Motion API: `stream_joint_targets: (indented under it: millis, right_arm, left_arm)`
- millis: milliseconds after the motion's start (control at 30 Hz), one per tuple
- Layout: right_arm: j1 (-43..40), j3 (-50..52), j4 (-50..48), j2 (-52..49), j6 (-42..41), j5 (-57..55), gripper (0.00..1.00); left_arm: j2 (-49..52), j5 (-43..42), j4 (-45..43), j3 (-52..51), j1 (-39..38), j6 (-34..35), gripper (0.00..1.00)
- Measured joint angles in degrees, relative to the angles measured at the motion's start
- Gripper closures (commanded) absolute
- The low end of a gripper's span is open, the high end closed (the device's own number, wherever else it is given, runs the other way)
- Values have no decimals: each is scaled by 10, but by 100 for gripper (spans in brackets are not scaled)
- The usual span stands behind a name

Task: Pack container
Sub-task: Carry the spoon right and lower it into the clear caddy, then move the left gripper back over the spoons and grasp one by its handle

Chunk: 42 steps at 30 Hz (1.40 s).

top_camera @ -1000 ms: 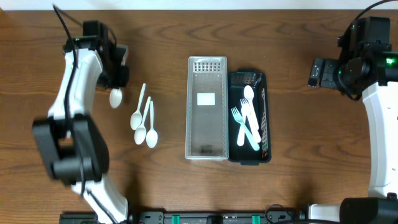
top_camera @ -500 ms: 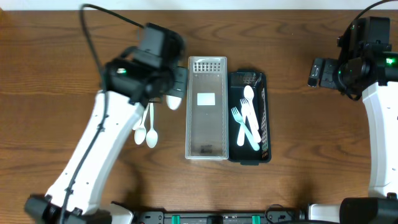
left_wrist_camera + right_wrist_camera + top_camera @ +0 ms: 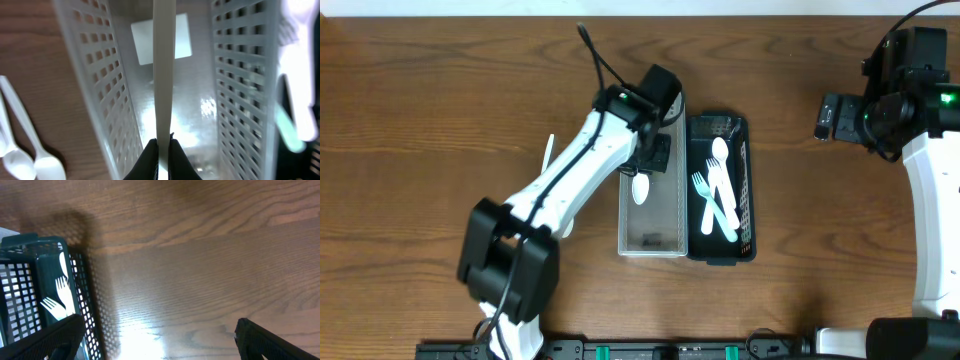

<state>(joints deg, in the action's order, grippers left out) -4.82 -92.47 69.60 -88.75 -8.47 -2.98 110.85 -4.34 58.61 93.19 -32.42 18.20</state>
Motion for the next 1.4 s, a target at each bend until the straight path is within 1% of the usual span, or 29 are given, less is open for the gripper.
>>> stream_joint_targets:
  millis: [67, 100, 167, 200, 233, 300, 367, 500, 567, 633, 767, 833, 933, 1033, 1167, 1400]
  right_arm:
    - [0, 0, 0, 0, 0, 0, 1]
    - [0, 0, 0, 0, 0, 0, 1]
    - [0, 0, 0, 0, 0, 0, 1]
    - [0, 0, 0, 0, 0, 0, 1]
    - [0, 0, 0, 0, 0, 0, 1]
    - [0, 0, 0, 0, 0, 0, 1]
    - [0, 0, 0, 0, 0, 0, 1]
    - [0, 0, 1, 0, 0, 0, 1]
    - [0, 0, 1, 0, 0, 0, 1]
    - [0, 0, 1, 0, 0, 0, 1]
    - [0, 0, 1, 0, 0, 0, 1]
    - [0, 0, 1, 0, 0, 0, 1]
    - [0, 0, 1, 0, 0, 0, 1]
    - [0, 0, 1, 0, 0, 0, 1]
    - [0, 0, 0, 0, 0, 0, 1]
    - [0, 1, 3, 0, 0, 0, 1]
  left_arm:
    - [14, 0, 0, 0, 0, 0, 93]
    - [20, 0, 0, 0, 0, 0, 84]
    - [25, 0, 0, 0, 0, -1, 58]
    - [25, 0, -1, 0, 0, 0, 49]
    - [25, 0, -1, 0, 0, -2, 46]
    - [25, 0, -2, 0, 0, -4, 37]
    - [25, 0, 2, 0, 0, -10, 32]
    - [19, 2, 31, 5, 0, -36, 30]
    - [7, 16, 45, 12, 0, -54, 26]
    - [-18, 44, 49, 16, 0, -68, 23]
    - [-97, 89, 56, 19, 20, -82, 22]
    - [-143, 104, 60, 30, 53, -85, 21]
    - [-185, 113, 76, 41, 115, -85, 21]
    - [-196, 102, 82, 38, 174, -81, 21]
    - [-182, 69, 52, -15, 217, -80, 21]
    - [-130, 38, -36, -164, 224, -79, 21]
